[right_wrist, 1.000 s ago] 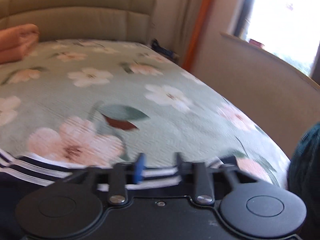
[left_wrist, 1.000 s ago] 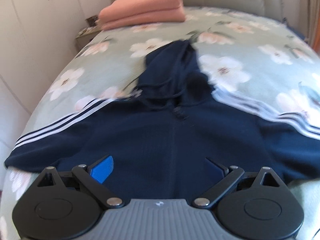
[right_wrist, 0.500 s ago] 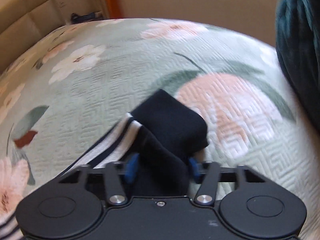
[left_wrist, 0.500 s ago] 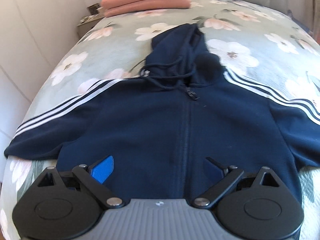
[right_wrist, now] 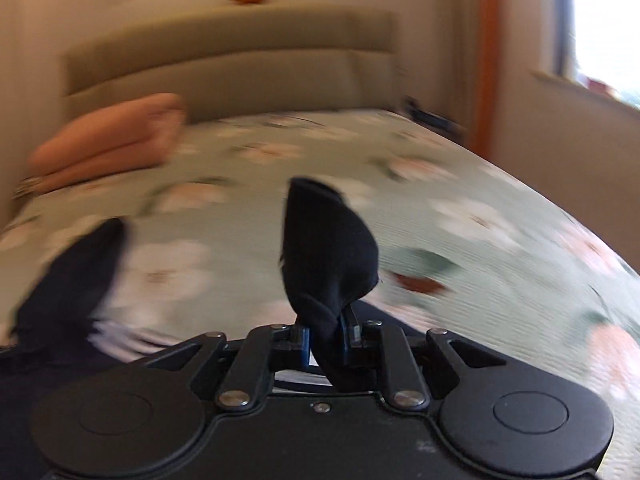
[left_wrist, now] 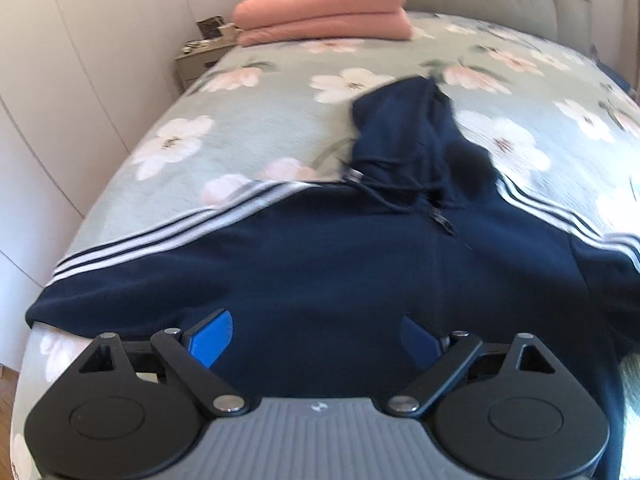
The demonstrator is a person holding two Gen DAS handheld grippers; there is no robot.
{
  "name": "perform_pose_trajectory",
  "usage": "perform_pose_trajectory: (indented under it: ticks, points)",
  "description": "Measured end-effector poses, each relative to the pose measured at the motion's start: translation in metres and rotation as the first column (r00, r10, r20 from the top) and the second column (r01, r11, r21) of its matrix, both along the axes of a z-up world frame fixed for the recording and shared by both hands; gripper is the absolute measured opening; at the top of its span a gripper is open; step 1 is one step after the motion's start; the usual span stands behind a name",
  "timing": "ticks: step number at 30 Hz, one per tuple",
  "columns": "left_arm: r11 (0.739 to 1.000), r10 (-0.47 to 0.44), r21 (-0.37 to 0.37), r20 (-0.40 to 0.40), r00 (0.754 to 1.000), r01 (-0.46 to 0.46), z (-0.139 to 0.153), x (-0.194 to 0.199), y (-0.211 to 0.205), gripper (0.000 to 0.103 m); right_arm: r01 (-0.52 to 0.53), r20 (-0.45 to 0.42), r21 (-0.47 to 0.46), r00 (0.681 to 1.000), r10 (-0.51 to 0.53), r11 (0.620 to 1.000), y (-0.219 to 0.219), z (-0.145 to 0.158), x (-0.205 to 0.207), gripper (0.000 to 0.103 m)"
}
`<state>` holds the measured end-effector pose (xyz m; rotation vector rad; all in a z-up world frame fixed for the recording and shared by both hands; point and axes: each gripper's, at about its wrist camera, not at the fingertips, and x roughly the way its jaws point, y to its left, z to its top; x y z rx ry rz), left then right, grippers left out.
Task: Fold large clothes
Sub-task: 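Lift the sleeve with the right gripper and fold it across the body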
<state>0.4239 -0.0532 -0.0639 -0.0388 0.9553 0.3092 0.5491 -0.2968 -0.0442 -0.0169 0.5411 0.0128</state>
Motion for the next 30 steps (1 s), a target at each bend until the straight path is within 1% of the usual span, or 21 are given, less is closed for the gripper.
perform_pose_trajectory:
  ticks: [1, 2, 4, 7, 8, 9, 10, 11, 13, 15, 17, 19, 20, 22, 24, 25, 26, 27, 28, 29, 30]
  points:
    - [1.0, -0.004, -0.018, 0.012, 1.0, 0.004, 0.004, -0.002, 0.011, 0.086, -0.065, 0.019, -0.006, 0.998, 0.066, 0.998, 0.033, 0.007, -0.005, 0.019]
    - [0.999, -0.003, -0.041, 0.026, 1.0, 0.004, 0.008, -0.004, 0.025, 0.08, -0.129, 0.036, -0.013, 0.991, 0.13, 0.992, 0.066, 0.013, -0.01, 0.018]
    - [0.998, 0.015, -0.056, 0.039, 0.999, -0.013, 0.013, -0.008, 0.048, 0.08, -0.236, 0.055, -0.005, 0.97, 0.236, 0.972, 0.128, 0.019, -0.019, 0.019]
    - [0.997, 0.058, -0.048, 0.045, 0.997, -0.056, 0.015, -0.013, 0.087, 0.08, -0.404, -0.012, 0.054, 0.914, 0.405, 0.913, 0.206, 0.012, -0.026, 0.023]
    - [0.997, 0.065, -0.049, 0.044, 0.997, -0.063, 0.013, -0.014, 0.098, 0.08, -0.444, -0.043, 0.064, 0.893, 0.447, 0.894, 0.227, 0.004, -0.029, 0.044]
    - [0.996, 0.071, -0.053, 0.041, 0.997, -0.068, 0.01, -0.016, 0.111, 0.081, -0.474, -0.086, 0.06, 0.874, 0.478, 0.878, 0.244, -0.005, -0.032, 0.073]
    - [0.996, 0.067, -0.062, 0.034, 0.997, -0.064, 0.005, -0.017, 0.121, 0.081, -0.494, -0.126, 0.059, 0.858, 0.498, 0.867, 0.256, -0.015, -0.035, 0.078]
    - [0.995, 0.056, -0.077, 0.02, 0.998, -0.055, -0.001, -0.017, 0.132, 0.081, -0.505, -0.164, 0.062, 0.846, 0.508, 0.861, 0.264, -0.024, -0.039, 0.078]
    - [0.991, 0.032, -0.133, -0.01, 0.999, -0.033, -0.017, -0.015, 0.151, 0.081, -0.487, -0.233, 0.046, 0.844, 0.484, 0.872, 0.266, -0.042, -0.048, 0.078]
    - [0.974, 0.0, -0.226, -0.03, 1.0, -0.006, -0.031, -0.009, 0.165, 0.08, -0.428, -0.311, -0.002, 0.859, 0.406, 0.904, 0.254, -0.061, -0.053, 0.078]
    - [0.944, -0.034, -0.328, -0.01, 0.999, 0.029, -0.044, 0.0, 0.175, 0.079, -0.351, -0.386, -0.051, 0.871, 0.305, 0.935, 0.238, -0.079, -0.058, 0.075]
    - [0.917, -0.053, -0.396, 0.016, 0.998, 0.055, -0.055, 0.011, 0.178, 0.079, -0.269, -0.436, -0.088, 0.876, 0.206, 0.959, 0.219, -0.092, -0.065, 0.074]
    - [0.901, -0.045, -0.43, 0.019, 0.999, 0.049, -0.063, 0.021, 0.181, 0.079, -0.231, -0.454, -0.101, 0.876, 0.162, 0.968, 0.209, -0.096, -0.066, 0.074]
    - [0.887, -0.03, -0.461, 0.008, 1.0, 0.03, -0.075, 0.035, 0.182, 0.078, -0.166, -0.477, -0.113, 0.874, 0.093, 0.98, 0.196, -0.1, -0.066, 0.074]
    - [0.882, -0.012, -0.47, -0.015, 1.0, 0.004, -0.085, 0.049, 0.182, 0.073, -0.121, -0.486, -0.102, 0.872, 0.057, 0.987, 0.188, -0.1, -0.074, 0.074]
    - [0.872, -0.017, -0.49, -0.015, 1.0, 0.007, -0.089, 0.052, 0.18, 0.07, -0.11, -0.489, -0.096, 0.871, 0.049, 0.989, 0.187, -0.101, -0.077, 0.074]
    - [0.858, -0.024, -0.513, -0.01, 1.0, 0.015, -0.092, 0.058, 0.179, 0.057, -0.105, -0.489, -0.094, 0.871, 0.046, 0.99, 0.186, -0.101, -0.078, 0.074]
    - [0.856, -0.032, -0.516, -0.005, 0.999, 0.025, -0.094, 0.062, 0.176, 0.035, -0.105, -0.487, -0.097, 0.872, 0.045, 0.99, 0.188, -0.102, -0.078, 0.074]
    - [0.87, -0.04, -0.493, -0.01, 0.999, 0.03, -0.095, 0.068, 0.172, 0.022, -0.108, -0.484, -0.099, 0.874, 0.047, 0.989, 0.191, -0.104, -0.08, 0.074]
    - [0.891, -0.05, -0.452, -0.026, 0.998, 0.032, -0.095, 0.073, 0.167, 0.01, -0.113, -0.481, -0.097, 0.875, 0.052, 0.989, 0.194, -0.104, -0.081, 0.074]
    - [0.898, -0.057, -0.438, -0.011, 0.998, 0.046, -0.09, 0.075, 0.163, 0.009, -0.116, -0.478, -0.094, 0.877, 0.057, 0.989, 0.196, -0.104, -0.077, 0.074]
